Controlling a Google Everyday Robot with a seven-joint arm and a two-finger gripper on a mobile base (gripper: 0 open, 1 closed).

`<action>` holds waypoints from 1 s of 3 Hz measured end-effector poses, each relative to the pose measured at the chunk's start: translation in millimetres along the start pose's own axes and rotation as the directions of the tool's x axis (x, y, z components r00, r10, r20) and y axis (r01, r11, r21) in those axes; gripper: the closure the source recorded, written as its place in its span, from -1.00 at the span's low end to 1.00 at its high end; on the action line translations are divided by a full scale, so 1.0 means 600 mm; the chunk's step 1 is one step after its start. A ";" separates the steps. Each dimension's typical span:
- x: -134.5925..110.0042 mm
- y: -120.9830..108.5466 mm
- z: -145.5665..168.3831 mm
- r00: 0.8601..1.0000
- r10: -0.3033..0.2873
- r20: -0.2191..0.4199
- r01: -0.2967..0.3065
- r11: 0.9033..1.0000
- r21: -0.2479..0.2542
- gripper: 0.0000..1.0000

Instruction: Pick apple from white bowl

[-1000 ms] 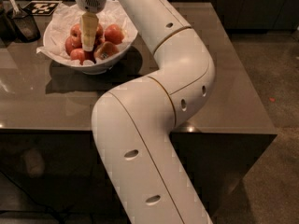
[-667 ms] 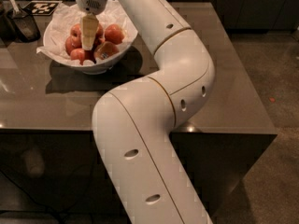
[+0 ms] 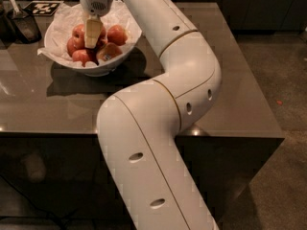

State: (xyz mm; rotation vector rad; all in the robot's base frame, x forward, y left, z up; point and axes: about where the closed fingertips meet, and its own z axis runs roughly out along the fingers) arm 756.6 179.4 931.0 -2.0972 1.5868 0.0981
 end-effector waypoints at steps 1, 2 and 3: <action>0.000 0.003 0.002 1.000 -0.009 0.005 0.009 1.000 -0.008 -0.72; -0.001 0.007 0.007 1.000 -0.020 0.013 0.021 1.000 -0.023 -0.99; -0.001 0.009 0.010 0.999 -0.027 0.017 0.028 0.999 -0.030 -0.74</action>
Offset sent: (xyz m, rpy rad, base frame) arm -0.0004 -0.0064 0.0059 -0.0189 0.0435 0.0544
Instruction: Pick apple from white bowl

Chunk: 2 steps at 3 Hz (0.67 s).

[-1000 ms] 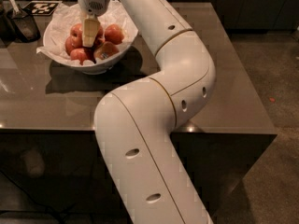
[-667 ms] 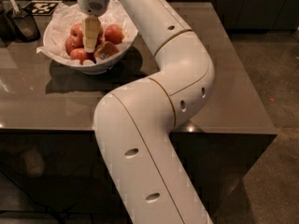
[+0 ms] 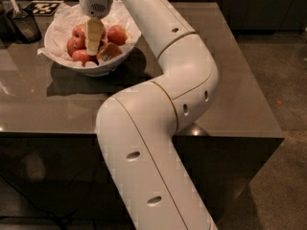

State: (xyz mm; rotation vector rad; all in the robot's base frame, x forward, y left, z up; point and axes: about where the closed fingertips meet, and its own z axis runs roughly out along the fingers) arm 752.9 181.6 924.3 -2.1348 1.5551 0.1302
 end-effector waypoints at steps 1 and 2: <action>0.001 0.001 0.006 1.000 0.001 0.004 0.000 1.000 -0.007 -0.52; 0.002 0.002 0.010 1.000 0.000 0.008 0.000 1.000 -0.013 -0.54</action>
Offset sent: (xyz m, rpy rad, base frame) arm 0.0100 -0.0088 0.0090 -0.0201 0.0442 0.0181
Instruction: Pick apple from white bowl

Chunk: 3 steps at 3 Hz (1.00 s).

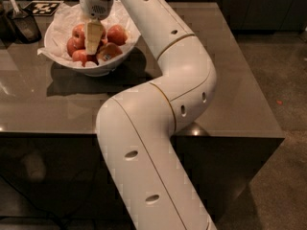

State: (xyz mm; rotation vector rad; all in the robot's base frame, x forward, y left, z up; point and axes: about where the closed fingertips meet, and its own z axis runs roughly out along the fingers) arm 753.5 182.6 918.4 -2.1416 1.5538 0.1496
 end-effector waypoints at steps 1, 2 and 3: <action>0.005 0.003 0.012 1.000 0.002 0.000 -0.002 1.000 -0.015 -0.56; 0.014 0.006 0.024 1.000 0.015 0.001 -0.015 0.999 -0.033 -0.20; 0.011 0.007 0.020 1.000 0.015 0.001 -0.015 0.999 -0.033 0.29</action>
Offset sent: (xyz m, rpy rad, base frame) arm 0.0315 -0.0149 -0.0163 -0.0454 0.1159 0.0011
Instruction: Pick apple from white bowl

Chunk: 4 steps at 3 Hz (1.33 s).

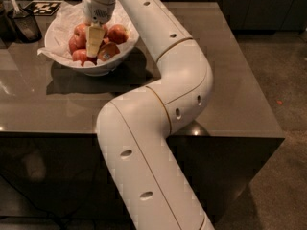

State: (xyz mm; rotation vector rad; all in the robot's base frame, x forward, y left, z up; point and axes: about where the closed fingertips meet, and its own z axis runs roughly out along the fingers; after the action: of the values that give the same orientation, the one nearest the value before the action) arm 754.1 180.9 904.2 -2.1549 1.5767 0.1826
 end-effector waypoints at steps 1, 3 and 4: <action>0.000 0.001 0.003 1.000 0.001 -0.001 -0.001 1.000 -0.004 0.76; -0.002 -0.006 0.008 1.000 0.005 0.004 -0.005 1.000 0.007 1.00; -0.009 -0.018 0.006 1.000 0.001 0.018 -0.001 0.999 0.036 1.00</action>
Offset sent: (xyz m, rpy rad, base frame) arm 0.0327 -0.0097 -0.0022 -0.0557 0.0726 -0.0011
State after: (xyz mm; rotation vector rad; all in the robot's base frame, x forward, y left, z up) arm 762.7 189.6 906.0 -2.1193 1.5594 0.1723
